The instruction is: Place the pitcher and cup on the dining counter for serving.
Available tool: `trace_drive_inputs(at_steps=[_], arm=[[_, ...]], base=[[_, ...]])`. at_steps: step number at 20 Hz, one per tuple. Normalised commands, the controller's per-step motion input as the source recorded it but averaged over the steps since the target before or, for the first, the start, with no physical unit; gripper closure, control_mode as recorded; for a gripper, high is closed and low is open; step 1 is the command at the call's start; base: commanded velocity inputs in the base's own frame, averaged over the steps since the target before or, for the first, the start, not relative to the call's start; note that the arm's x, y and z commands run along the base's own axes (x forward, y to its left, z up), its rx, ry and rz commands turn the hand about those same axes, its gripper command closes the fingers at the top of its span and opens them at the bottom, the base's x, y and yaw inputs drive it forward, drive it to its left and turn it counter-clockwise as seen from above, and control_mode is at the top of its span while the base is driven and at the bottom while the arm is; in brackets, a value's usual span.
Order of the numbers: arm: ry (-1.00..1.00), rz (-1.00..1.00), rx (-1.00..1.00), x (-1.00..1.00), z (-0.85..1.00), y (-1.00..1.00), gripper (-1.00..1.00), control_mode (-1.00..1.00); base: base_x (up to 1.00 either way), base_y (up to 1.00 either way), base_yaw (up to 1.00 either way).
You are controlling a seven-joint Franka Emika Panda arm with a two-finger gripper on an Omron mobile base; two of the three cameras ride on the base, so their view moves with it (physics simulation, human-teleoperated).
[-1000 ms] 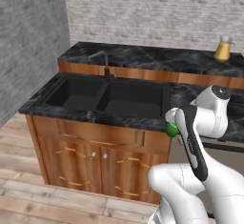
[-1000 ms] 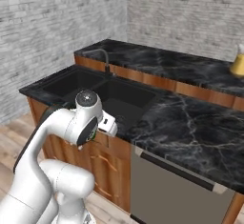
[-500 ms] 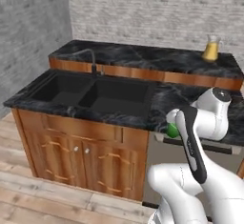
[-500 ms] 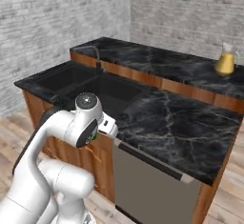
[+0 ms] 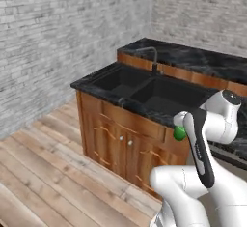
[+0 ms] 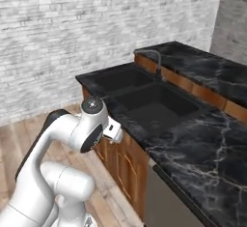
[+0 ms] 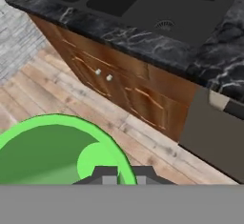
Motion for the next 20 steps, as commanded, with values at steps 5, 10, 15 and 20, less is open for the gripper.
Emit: trace_drive_inputs(at_steps=[5,10,15,20], arm=[[0.00,0.00,0.00,0.00,0.00,0.00,1.00,1.00],[0.00,0.00,0.00,0.00,0.00,0.00,1.00,1.00],[0.00,0.00,0.00,0.00,0.00,0.00,1.00,1.00],[0.00,0.00,0.00,0.00,0.00,0.00,1.00,1.00]], base=[[0.95,0.00,0.50],[1.00,-0.16,0.33],[0.82,-0.29,0.28],[1.00,0.36,0.09]])
